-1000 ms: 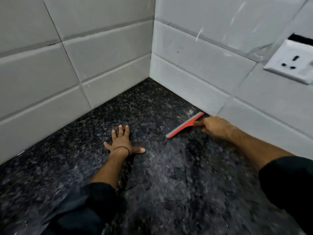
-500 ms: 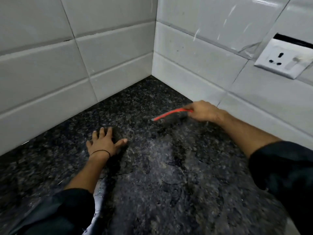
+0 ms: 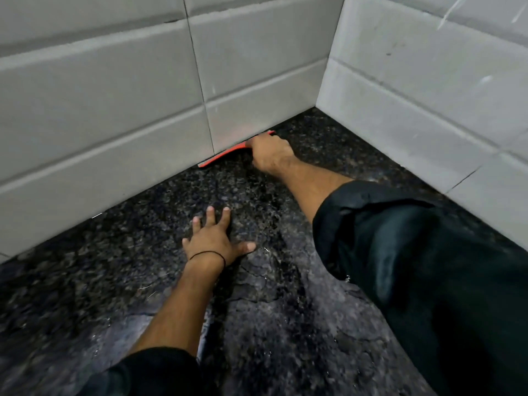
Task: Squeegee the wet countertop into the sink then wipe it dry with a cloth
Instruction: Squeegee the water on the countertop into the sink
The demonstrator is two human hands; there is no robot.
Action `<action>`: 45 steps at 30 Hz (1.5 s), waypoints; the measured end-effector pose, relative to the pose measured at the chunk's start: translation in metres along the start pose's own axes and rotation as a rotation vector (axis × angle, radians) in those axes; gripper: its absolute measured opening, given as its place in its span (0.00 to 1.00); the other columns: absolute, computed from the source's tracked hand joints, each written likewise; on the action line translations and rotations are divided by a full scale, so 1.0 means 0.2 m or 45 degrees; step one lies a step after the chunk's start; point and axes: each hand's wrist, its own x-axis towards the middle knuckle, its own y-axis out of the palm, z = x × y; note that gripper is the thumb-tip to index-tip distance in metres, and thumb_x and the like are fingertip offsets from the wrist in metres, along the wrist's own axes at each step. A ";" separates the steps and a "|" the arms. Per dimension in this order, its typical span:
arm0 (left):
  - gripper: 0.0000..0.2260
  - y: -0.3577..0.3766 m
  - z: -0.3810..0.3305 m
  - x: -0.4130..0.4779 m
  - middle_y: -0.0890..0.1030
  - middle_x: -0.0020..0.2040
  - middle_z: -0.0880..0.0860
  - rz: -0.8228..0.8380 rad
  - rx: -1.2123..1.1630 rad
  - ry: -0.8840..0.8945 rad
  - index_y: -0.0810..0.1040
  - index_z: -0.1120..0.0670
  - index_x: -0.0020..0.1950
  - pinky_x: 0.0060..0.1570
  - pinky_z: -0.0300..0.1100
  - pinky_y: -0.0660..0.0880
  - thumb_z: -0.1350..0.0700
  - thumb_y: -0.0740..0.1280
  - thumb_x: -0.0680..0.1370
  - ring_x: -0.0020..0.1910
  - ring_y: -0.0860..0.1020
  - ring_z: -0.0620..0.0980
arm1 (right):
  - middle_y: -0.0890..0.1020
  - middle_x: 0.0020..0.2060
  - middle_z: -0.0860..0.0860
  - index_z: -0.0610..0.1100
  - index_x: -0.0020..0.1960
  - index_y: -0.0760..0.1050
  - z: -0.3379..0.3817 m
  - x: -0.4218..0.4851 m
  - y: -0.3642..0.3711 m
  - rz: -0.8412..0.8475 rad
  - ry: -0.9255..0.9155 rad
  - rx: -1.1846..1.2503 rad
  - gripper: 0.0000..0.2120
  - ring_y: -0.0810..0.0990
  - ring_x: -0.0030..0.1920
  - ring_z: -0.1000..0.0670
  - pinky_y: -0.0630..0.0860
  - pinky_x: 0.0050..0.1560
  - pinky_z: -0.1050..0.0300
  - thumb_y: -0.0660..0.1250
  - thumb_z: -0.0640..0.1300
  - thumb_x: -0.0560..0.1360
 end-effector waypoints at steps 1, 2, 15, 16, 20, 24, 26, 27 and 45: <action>0.50 -0.01 0.00 0.01 0.41 0.81 0.48 -0.006 -0.002 0.001 0.45 0.40 0.80 0.72 0.67 0.57 0.28 0.68 0.67 0.79 0.44 0.59 | 0.77 0.63 0.43 0.46 0.67 0.74 0.00 0.00 -0.02 0.021 0.012 0.004 0.20 0.77 0.63 0.39 0.73 0.61 0.46 0.61 0.41 0.76; 0.50 -0.01 0.00 0.01 0.42 0.81 0.48 -0.013 0.000 0.000 0.46 0.40 0.80 0.72 0.67 0.58 0.27 0.68 0.66 0.79 0.45 0.59 | 0.78 0.62 0.43 0.46 0.67 0.75 -0.02 -0.02 -0.04 0.047 0.013 -0.011 0.20 0.77 0.63 0.40 0.74 0.60 0.47 0.62 0.42 0.75; 0.40 -0.17 0.07 -0.12 0.53 0.81 0.48 0.033 -0.045 0.083 0.56 0.47 0.80 0.73 0.52 0.63 0.38 0.69 0.73 0.77 0.60 0.56 | 0.80 0.58 0.49 0.65 0.70 0.68 -0.71 -1.17 -0.12 0.381 0.073 -0.242 0.23 0.81 0.57 0.42 0.74 0.49 0.55 0.62 0.51 0.77; 0.38 -0.16 0.05 -0.14 0.52 0.81 0.49 0.038 -0.063 0.076 0.56 0.48 0.80 0.74 0.52 0.62 0.39 0.69 0.75 0.78 0.59 0.56 | 0.80 0.59 0.48 0.68 0.71 0.66 -0.76 -1.27 -0.11 0.387 0.088 -0.259 0.24 0.81 0.57 0.42 0.75 0.50 0.52 0.62 0.52 0.77; 0.30 -0.09 0.00 -0.27 0.57 0.80 0.54 -0.166 -0.231 0.099 0.60 0.53 0.79 0.75 0.49 0.60 0.47 0.65 0.80 0.77 0.60 0.57 | 0.80 0.61 0.49 0.69 0.71 0.64 -0.86 -1.53 -0.05 0.361 0.180 -0.277 0.26 0.81 0.57 0.43 0.79 0.55 0.48 0.62 0.51 0.76; 0.25 0.02 0.05 -0.48 0.61 0.79 0.54 -0.379 -0.421 0.127 0.65 0.53 0.76 0.73 0.49 0.62 0.50 0.64 0.80 0.76 0.62 0.56 | 0.81 0.58 0.50 0.64 0.68 0.71 -0.82 -1.56 -0.12 0.259 0.135 -0.315 0.24 0.82 0.55 0.43 0.79 0.52 0.50 0.64 0.46 0.74; 0.24 0.08 0.13 -0.61 0.63 0.78 0.55 -0.502 -0.491 0.102 0.68 0.53 0.75 0.73 0.53 0.63 0.51 0.65 0.80 0.76 0.63 0.56 | 0.84 0.54 0.50 0.65 0.64 0.73 -0.76 -1.52 -0.19 0.190 0.109 -0.282 0.22 0.83 0.52 0.44 0.79 0.50 0.51 0.65 0.47 0.74; 0.24 0.12 0.19 -0.67 0.63 0.78 0.56 -0.564 -0.509 0.060 0.68 0.53 0.75 0.72 0.55 0.63 0.51 0.66 0.79 0.76 0.62 0.56 | 0.84 0.53 0.50 0.66 0.63 0.74 -0.72 -1.48 -0.22 0.170 0.099 -0.255 0.22 0.83 0.52 0.44 0.79 0.49 0.51 0.65 0.47 0.72; 0.63 0.37 0.67 -1.11 0.36 0.80 0.56 -0.107 -0.477 -0.743 0.39 0.50 0.80 0.68 0.74 0.52 0.31 0.75 0.60 0.77 0.40 0.68 | 0.76 0.66 0.40 0.40 0.68 0.74 0.96 -0.56 0.08 0.081 -0.444 -0.046 0.19 0.76 0.66 0.39 0.73 0.63 0.48 0.59 0.37 0.77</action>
